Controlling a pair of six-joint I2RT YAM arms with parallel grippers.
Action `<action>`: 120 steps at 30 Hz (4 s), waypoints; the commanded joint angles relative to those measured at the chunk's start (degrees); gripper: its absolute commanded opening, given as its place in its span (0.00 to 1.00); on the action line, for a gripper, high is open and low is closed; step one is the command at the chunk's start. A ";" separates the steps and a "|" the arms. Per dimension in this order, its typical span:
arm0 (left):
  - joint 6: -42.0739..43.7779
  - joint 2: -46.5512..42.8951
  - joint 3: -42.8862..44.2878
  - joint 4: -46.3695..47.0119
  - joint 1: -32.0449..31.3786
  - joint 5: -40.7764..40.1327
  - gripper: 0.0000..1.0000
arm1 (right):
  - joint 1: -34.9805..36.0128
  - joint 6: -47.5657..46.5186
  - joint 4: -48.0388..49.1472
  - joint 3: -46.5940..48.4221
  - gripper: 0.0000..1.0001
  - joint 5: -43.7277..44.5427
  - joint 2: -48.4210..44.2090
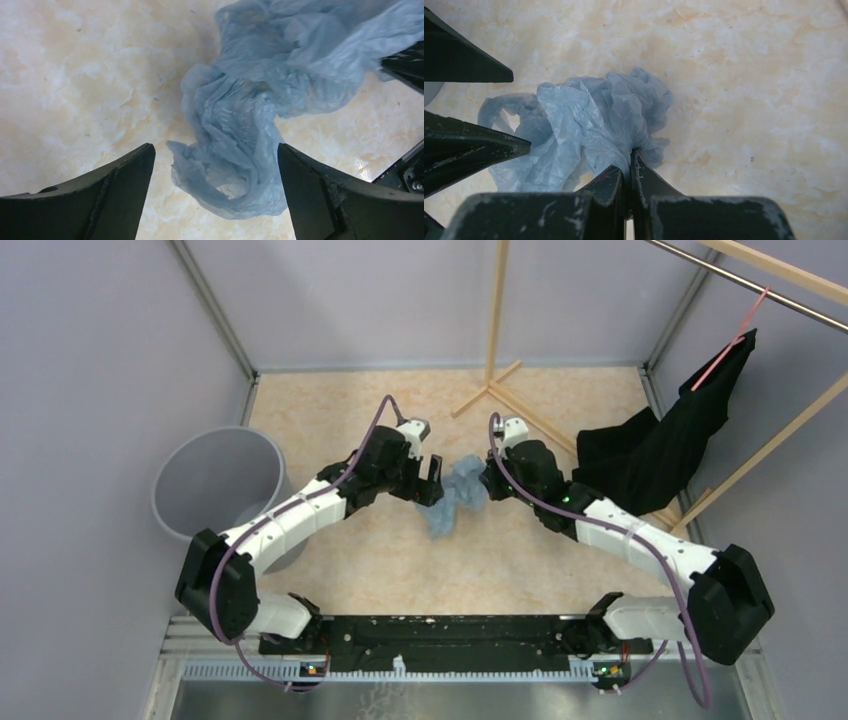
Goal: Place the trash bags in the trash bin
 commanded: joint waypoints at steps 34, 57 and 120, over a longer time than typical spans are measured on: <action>-0.91 -23.30 -7.01 13.40 12.80 1.18 0.00 | -0.52 -0.32 -5.14 -5.37 0.23 15.05 -11.22; 0.09 -19.80 -5.94 13.80 12.80 10.92 0.00 | -0.50 1.28 6.90 -1.40 0.59 0.68 -0.31; 0.41 -24.62 -8.80 20.19 12.80 19.35 0.99 | -7.63 19.93 3.04 1.38 0.00 -14.92 -10.56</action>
